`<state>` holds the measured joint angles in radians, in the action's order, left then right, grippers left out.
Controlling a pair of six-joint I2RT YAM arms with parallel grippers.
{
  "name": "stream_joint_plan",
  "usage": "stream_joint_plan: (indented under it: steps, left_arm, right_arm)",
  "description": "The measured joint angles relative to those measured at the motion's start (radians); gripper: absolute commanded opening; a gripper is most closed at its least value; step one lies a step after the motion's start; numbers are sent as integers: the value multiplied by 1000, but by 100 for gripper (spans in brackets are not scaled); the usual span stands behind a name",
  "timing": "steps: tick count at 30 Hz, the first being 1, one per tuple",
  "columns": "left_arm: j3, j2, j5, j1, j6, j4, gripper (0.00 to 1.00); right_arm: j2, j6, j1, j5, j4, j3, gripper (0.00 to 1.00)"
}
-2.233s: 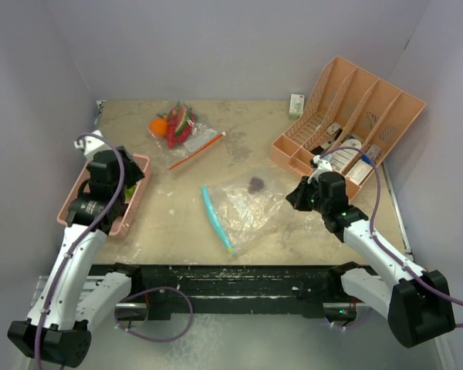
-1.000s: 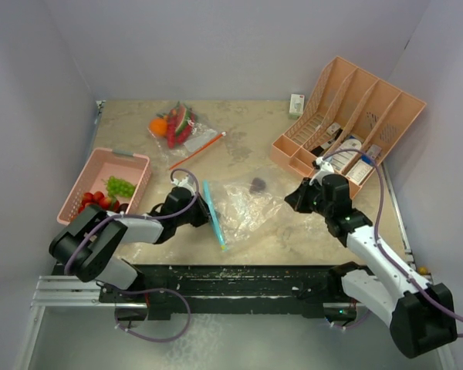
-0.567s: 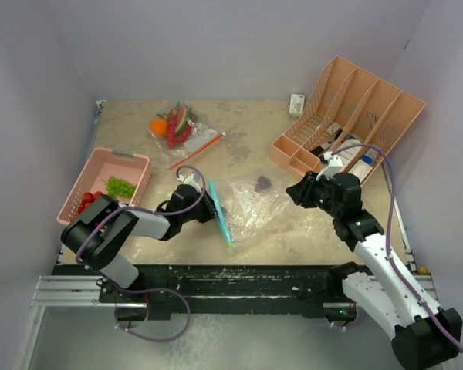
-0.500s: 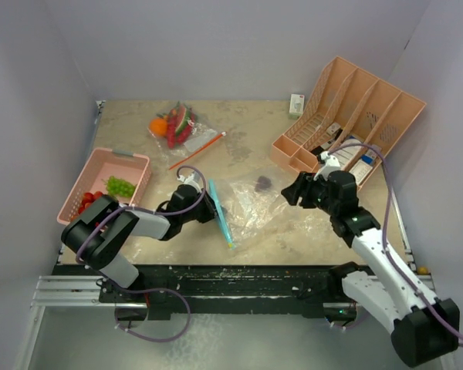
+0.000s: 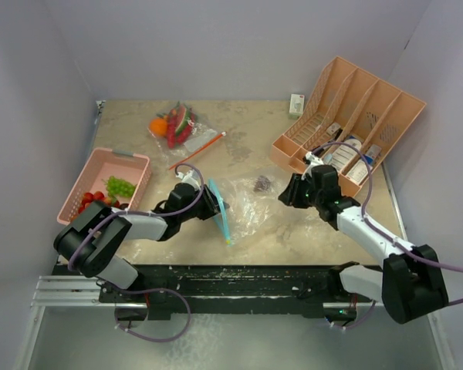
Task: Open the zip-top bag and remove the fake food
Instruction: Pick up the fake fruit from the zipper food storage bag.
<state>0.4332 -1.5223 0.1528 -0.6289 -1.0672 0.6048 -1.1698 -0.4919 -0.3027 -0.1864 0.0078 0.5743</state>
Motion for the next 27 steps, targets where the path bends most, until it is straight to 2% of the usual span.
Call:
stream_joint_plan:
  steps: [2, 3, 18, 24, 27]
  left_arm:
    - [-1, 0, 1, 0, 0, 0, 37]
    - [-2, 0, 1, 0, -5, 2, 39]
    - [-6, -74, 31, 0, -32, 92, 42]
    - [-5, -113, 43, -2, -48, 135, 43]
    - [-5, -131, 50, -5, -51, 150, 44]
  right_arm:
    - [11, -5, 0, -14, 10, 0, 5]
    - [21, 0, 0, -17, 10, 0, 0]
    - [288, 36, -14, -17, -70, 67, 0]
    - [265, 56, -194, 58, -118, 109, 0]
    - [251, 56, -213, 90, -148, 106, 0]
